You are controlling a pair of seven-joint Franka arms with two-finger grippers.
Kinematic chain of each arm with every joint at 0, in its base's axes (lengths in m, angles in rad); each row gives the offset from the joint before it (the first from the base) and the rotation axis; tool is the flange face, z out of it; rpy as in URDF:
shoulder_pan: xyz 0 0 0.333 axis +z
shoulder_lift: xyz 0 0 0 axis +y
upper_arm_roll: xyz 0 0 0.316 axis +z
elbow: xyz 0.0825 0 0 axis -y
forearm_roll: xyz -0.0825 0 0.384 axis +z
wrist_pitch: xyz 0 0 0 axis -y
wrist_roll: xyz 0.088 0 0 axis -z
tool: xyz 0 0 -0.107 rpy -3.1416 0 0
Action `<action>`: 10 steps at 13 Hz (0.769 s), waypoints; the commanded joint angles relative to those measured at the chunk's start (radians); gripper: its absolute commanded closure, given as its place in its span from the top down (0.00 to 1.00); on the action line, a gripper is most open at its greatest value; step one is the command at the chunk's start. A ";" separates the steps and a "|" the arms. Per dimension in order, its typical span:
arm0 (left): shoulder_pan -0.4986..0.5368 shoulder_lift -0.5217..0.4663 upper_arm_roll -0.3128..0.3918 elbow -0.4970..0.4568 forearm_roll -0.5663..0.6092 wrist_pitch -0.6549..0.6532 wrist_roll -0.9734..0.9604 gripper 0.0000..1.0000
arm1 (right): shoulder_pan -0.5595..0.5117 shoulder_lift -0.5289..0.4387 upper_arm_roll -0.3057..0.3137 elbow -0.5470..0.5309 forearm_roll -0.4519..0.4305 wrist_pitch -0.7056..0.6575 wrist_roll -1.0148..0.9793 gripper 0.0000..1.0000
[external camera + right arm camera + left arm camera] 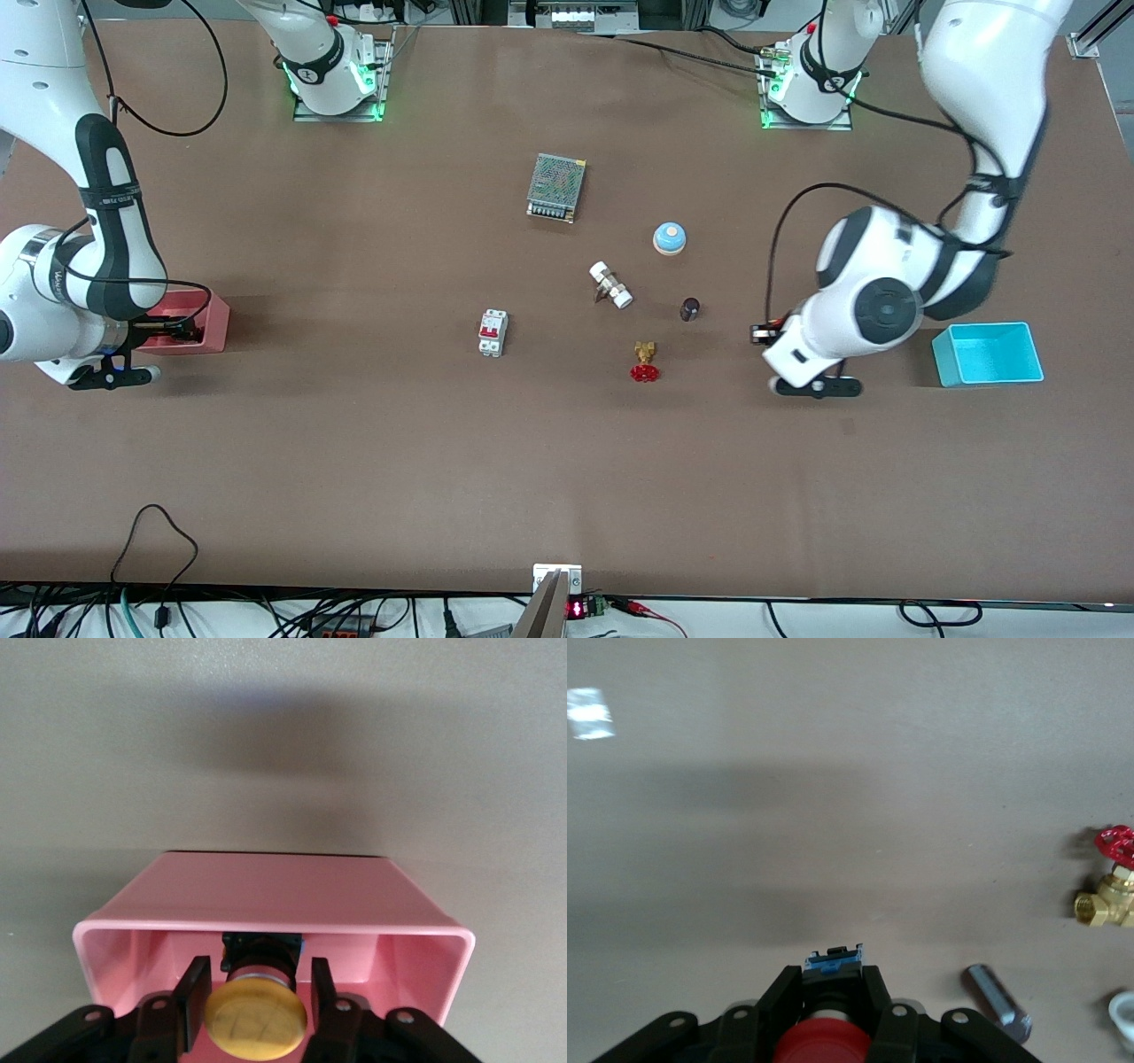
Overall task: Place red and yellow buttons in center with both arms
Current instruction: 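Carry the red button toward the table middle with the left gripper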
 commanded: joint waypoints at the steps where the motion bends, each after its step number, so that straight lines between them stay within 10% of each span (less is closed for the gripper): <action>1: 0.009 0.009 0.004 -0.081 0.021 0.124 -0.037 0.27 | -0.005 0.012 0.004 0.021 -0.001 -0.002 -0.011 0.37; 7: -0.006 0.061 0.008 -0.111 0.023 0.198 -0.054 0.31 | 0.003 -0.031 0.006 0.023 0.002 -0.021 -0.098 0.18; 10: -0.005 0.058 0.008 -0.115 0.021 0.199 -0.054 0.96 | 0.016 -0.152 0.007 0.046 -0.006 -0.151 -0.104 0.18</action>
